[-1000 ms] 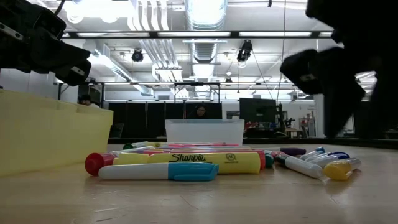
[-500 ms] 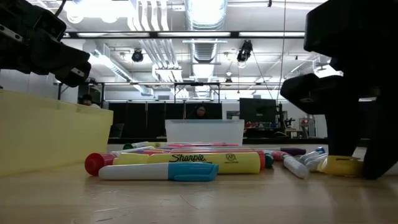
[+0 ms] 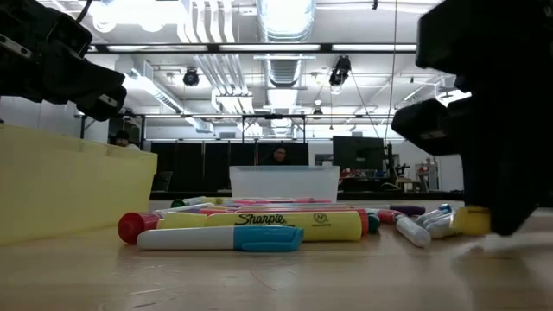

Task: Pick & Place Markers
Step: Put the small yellow highlighter pen into the orange bin

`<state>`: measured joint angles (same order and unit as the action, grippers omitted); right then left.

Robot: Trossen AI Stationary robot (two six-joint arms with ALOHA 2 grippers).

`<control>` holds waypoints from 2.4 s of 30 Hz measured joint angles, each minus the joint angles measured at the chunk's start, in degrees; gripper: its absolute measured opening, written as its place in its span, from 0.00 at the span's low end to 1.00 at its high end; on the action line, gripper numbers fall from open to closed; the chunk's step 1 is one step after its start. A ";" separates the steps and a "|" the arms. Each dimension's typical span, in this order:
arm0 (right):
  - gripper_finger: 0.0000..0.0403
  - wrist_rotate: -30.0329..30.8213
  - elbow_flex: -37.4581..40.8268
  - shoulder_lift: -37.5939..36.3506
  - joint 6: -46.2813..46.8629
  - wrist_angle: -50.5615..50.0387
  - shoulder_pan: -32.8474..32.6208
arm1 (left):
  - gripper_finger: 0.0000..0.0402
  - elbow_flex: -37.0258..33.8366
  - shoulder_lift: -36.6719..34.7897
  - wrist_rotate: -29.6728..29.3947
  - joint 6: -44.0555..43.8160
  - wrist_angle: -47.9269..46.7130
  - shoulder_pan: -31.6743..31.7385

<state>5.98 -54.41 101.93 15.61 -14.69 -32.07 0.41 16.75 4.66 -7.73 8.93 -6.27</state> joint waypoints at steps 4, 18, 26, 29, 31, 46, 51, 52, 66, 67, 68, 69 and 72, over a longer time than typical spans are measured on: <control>0.08 0.06 -2.58 -1.89 2.24 -3.76 0.10 | 0.00 0.01 -0.02 -0.02 0.00 0.00 -0.02; 0.09 1.37 -7.36 -12.45 16.25 -18.70 -2.53 | 0.00 -0.01 0.00 -0.01 0.00 -0.24 -0.01; 0.09 4.92 -7.35 -19.75 28.12 -24.00 -6.94 | 0.00 0.01 0.07 0.01 0.00 -0.66 0.01; 0.09 5.57 -7.35 -21.82 33.32 -26.26 -9.00 | 0.00 -0.01 0.12 0.01 0.00 -0.68 -0.02; 0.09 5.61 -7.35 -22.99 37.39 -28.24 -10.60 | 0.00 -0.01 0.12 0.00 0.00 -0.99 -0.01; 0.09 3.50 -7.32 -21.93 63.46 -36.12 -22.30 | 0.00 0.01 0.14 0.01 0.00 -1.03 -0.01; 0.09 2.53 -7.29 -20.39 68.74 -39.25 -24.74 | 0.00 0.00 0.14 0.00 0.00 -1.13 0.00; 0.09 2.51 -7.25 -20.16 69.52 -39.74 -25.05 | 0.00 0.01 0.14 0.00 0.00 -1.24 0.01; 0.09 2.26 -7.06 -13.13 76.56 -41.91 -26.06 | 0.00 -0.01 0.12 -0.02 0.00 -1.49 0.01; 0.09 1.73 -7.06 -12.59 76.28 -41.96 -26.06 | 0.00 -0.01 0.12 0.01 0.00 -1.51 -0.01; 0.09 1.35 -7.04 -12.09 75.87 -41.94 -26.06 | 0.00 -0.01 0.13 -0.01 0.00 -1.52 -0.01; 0.09 1.24 -7.05 -11.67 75.46 -41.95 -26.06 | 0.00 0.01 0.12 -0.01 0.00 -1.55 0.00; 0.09 1.01 -6.99 -10.69 74.67 -41.98 -26.03 | 0.00 0.01 0.12 0.01 0.00 -1.65 -0.01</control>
<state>6.99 -61.40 91.23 90.29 -56.67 -58.09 0.42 16.87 4.67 -7.73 7.28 -6.28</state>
